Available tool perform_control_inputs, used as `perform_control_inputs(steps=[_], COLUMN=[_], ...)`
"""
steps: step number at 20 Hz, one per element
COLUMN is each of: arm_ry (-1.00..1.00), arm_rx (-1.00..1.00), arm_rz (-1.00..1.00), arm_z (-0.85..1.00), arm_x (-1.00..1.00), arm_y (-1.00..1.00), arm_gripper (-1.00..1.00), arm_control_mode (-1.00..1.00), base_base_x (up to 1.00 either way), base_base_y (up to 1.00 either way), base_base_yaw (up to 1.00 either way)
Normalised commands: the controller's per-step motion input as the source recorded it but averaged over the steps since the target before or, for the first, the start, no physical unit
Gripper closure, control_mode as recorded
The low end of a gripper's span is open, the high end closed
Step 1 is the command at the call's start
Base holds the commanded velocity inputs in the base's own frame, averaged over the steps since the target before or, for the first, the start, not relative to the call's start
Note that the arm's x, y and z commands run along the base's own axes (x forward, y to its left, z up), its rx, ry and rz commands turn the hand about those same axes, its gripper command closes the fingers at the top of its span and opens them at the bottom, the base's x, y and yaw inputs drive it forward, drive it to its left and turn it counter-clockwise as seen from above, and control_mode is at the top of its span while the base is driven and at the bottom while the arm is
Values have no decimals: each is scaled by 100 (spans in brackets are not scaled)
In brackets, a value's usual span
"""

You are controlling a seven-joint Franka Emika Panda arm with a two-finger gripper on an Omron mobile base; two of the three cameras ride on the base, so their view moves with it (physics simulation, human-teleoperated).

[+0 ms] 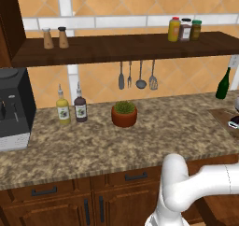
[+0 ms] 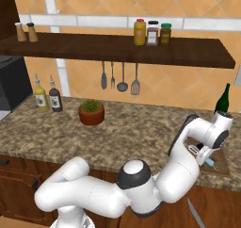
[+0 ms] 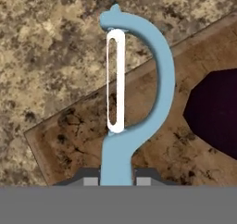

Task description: Place the appropriate cutting tool for cutting the eggplant skin on the cutting board.

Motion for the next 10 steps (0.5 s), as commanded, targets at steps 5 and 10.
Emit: perform_control_inputs(steps=[5, 10], arm_ry=[0, 0], arm_rx=[1, 0], arm_rz=[2, 3], arm_z=[-14, 40], arm_x=[-4, -45], arm_y=[0, 1], arm_gripper=[-100, -100], arm_control_mode=[-100, -100], base_base_x=[0, 0], base_base_y=[0, 0], base_base_yaw=[0, 0])
